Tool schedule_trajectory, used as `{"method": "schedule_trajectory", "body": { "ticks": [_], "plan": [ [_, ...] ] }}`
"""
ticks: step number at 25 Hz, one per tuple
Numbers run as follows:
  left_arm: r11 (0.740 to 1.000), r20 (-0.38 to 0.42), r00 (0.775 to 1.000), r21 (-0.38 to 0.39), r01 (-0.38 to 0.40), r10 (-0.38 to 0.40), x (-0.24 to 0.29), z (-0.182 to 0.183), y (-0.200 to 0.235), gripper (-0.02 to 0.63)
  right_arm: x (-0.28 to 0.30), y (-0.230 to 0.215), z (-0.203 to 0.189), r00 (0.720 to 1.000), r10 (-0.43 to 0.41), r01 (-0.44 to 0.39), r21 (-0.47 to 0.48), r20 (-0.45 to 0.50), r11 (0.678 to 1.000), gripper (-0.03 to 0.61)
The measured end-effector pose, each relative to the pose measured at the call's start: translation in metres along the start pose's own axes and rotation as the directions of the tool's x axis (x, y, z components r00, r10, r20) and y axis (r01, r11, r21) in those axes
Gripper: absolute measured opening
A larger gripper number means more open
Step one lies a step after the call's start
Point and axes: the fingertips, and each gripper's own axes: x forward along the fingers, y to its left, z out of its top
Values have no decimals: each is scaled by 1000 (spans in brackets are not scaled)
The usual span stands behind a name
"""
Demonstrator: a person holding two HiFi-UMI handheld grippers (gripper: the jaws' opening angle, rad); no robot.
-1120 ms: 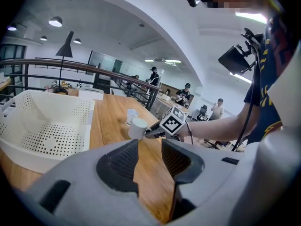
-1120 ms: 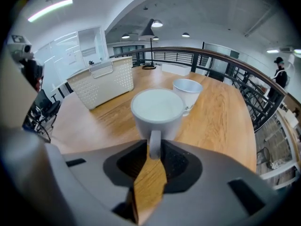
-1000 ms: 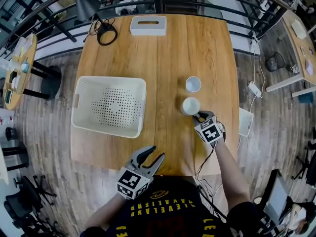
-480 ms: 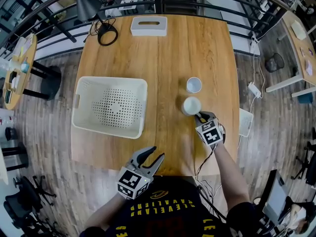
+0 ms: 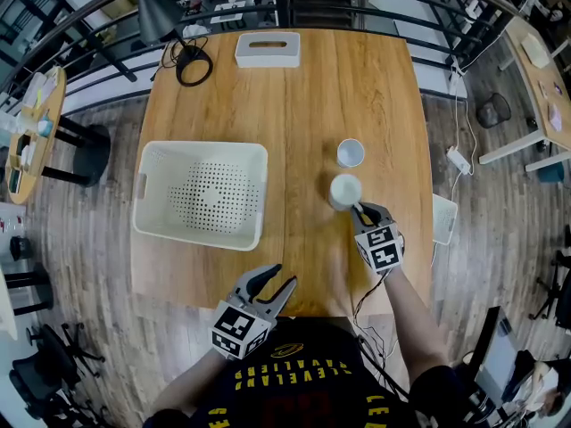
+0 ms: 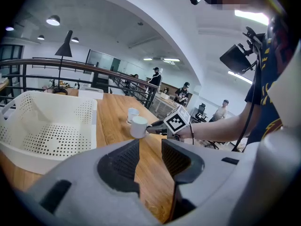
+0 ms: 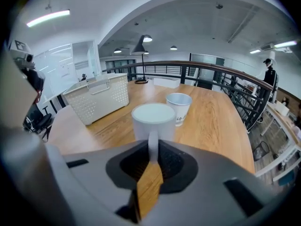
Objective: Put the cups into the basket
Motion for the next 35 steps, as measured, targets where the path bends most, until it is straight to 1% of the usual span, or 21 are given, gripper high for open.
{"method": "schedule_trajectory", "body": {
  "ticks": [4,7,12,16,18,20,21,22,23,26,29,31,32,33,35],
  "plan": [
    [1000,-4,1000,8,8,-8,-3,-1,2,144,-6,2,10,998,-22,22,6,62,1000,44],
    [1000,-9,1000,13,18,-18,-5,-3,3,144,-6,4,10,998,-30,29,8,58,1000,44],
    [999,-14,999,21,32,-32,-7,-3,3,144,-6,7,-7,1000,-26,26,23,-6,999,48],
    [999,-19,999,24,39,-39,-9,-4,4,144,-4,6,-13,998,-38,39,16,-42,999,51],
    [999,-19,999,23,40,-39,-10,-4,5,144,-4,7,-15,996,-39,40,7,-82,999,54],
    [999,-19,999,21,40,-39,-11,-4,6,144,0,7,-20,988,-41,38,-21,-148,999,63],
    [999,-19,999,20,39,-39,-11,-4,6,144,2,5,-23,984,-41,34,-40,-176,999,107],
    [999,-19,999,19,39,-39,-10,-5,7,144,4,4,-24,980,-39,29,-57,-196,998,114],
    [999,-19,999,18,38,-38,-10,-5,7,144,6,3,-25,977,-34,21,-63,-209,998,114],
    [999,-18,999,11,37,-37,-10,-4,9,144,13,5,-28,970,-5,-4,-38,-243,999,115],
    [999,-21,999,6,37,-37,-10,-6,10,144,18,3,-33,953,8,-31,-72,-304,997,114],
    [999,-21,999,4,36,-36,-10,-6,10,144,20,1,-33,951,7,-35,-83,-308,996,102],
    [999,-20,999,2,35,-35,-10,-5,11,144,20,1,-32,955,11,-34,-72,-298,997,72],
    [999,-20,999,0,33,-33,-10,-5,11,144,20,2,-32,958,17,-33,-50,-286,998,57],
    [1000,-21,999,-8,29,-29,-12,-6,14,144,19,5,-32,964,32,-33,0,-264,999,54]
  ]
}}
